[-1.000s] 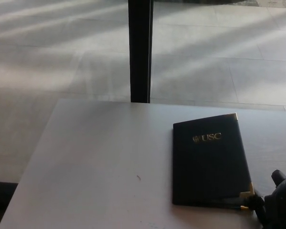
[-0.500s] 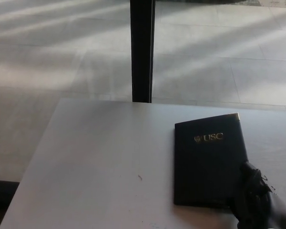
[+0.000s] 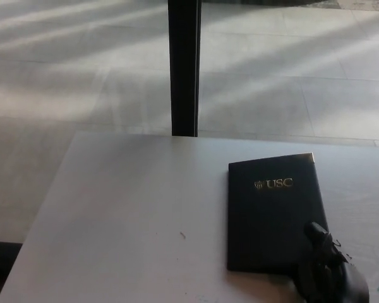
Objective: There is a diary kept infront of the robot and the robot uses its right hand to grab its cover and puses it to the left to open it.
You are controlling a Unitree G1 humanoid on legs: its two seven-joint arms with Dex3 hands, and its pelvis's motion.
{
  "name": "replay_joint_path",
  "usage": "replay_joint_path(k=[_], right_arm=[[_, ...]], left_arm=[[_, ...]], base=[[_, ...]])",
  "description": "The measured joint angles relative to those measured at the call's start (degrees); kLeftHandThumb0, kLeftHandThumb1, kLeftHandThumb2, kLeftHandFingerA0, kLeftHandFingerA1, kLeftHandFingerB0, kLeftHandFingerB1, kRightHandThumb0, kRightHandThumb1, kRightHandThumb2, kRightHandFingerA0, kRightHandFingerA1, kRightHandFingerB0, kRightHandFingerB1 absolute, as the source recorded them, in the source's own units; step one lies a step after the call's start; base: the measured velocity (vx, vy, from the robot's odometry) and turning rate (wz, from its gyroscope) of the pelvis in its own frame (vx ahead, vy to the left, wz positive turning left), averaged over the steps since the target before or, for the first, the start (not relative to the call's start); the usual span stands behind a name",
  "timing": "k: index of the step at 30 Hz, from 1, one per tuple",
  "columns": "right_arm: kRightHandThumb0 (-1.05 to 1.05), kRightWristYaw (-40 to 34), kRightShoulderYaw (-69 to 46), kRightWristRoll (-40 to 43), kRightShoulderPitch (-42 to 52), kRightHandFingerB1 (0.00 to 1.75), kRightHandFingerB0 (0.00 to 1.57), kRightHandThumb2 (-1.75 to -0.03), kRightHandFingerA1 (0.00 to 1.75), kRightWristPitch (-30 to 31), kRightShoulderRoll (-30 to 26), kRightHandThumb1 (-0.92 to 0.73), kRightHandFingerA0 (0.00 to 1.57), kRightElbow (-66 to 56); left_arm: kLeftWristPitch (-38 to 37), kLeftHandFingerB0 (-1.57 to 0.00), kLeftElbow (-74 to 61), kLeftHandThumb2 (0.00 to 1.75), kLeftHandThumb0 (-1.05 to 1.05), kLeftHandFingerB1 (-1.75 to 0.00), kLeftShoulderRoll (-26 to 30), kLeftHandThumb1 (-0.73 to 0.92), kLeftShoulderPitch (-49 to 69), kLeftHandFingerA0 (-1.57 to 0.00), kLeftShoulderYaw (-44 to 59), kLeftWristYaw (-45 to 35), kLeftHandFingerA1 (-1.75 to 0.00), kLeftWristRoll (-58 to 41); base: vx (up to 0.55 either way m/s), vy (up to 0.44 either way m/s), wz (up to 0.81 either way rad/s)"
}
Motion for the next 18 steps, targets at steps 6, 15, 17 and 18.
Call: replay_joint_path(k=[6, 15, 17, 18], right_arm=[[-0.77, -1.3, 4.0, -3.3, -2.7, 0.47, 0.31, -0.75, 0.58, 0.2, -0.5, -0.92, 0.4, -0.1], [-0.62, -2.0, 8.9, -11.6, -6.5, 0.51, 0.26, -0.8, 0.62, 0.4, -6.0, -0.92, 0.32, -0.1], [-0.63, -2.0, 10.3, -13.3, -6.9, 0.5, 0.27, -0.79, 0.64, 0.4, -7.5, -0.92, 0.34, -0.1], [-0.66, -2.0, 10.6, -13.5, -7.0, 0.5, 0.27, -0.74, 0.65, 0.4, -7.8, -0.92, 0.32, -0.1]], left_arm=[[0.0, -0.19, 0.0, 0.95, -0.7, -0.68, 0.1, 0.92, 0.0, -0.25, -0.3, 0.0, -0.87, 0.0], [0.0, -0.19, -0.2, 0.96, -0.7, -0.66, 0.2, 0.92, 0.1, -0.25, -0.5, 0.0, -0.83, 0.1], [0.0, -0.18, -0.2, 0.96, -0.7, -0.66, 0.2, 0.92, 0.1, -0.24, -0.6, 0.0, -0.83, 0.1], [0.0, -0.18, -0.2, 0.95, -0.72, -0.68, 0.2, 0.92, 0.1, -0.25, -0.6, 0.0, -0.87, 0.1]], base=[[0.0, 0.0, 0.0], [0.0, 0.0, 0.0], [0.0, 0.0, 0.0], [0.0, 0.0, 0.0]])
